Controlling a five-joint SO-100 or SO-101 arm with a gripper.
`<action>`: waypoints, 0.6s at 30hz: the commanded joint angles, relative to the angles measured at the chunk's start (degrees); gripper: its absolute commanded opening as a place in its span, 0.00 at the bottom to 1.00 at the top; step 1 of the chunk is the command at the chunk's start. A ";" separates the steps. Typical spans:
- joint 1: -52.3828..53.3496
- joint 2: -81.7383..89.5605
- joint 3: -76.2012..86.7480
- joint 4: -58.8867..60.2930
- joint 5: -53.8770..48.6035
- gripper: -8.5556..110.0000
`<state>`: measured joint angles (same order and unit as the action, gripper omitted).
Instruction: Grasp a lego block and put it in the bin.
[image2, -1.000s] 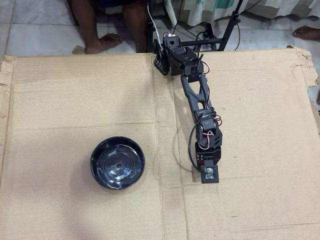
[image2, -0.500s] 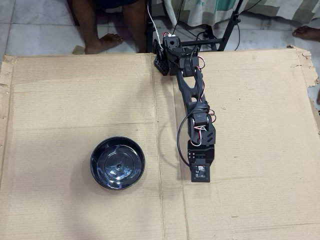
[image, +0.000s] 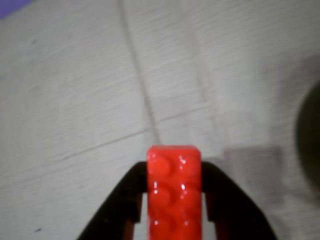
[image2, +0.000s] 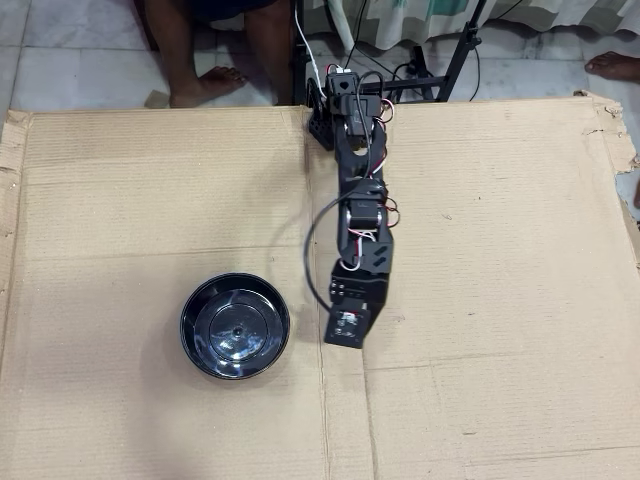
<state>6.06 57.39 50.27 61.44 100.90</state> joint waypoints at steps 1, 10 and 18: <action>2.72 4.75 -1.05 0.00 0.18 0.09; 11.07 5.27 -1.93 -0.53 0.18 0.09; 17.23 5.36 -2.02 -0.53 0.26 0.09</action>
<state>22.15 57.92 50.27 61.44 100.90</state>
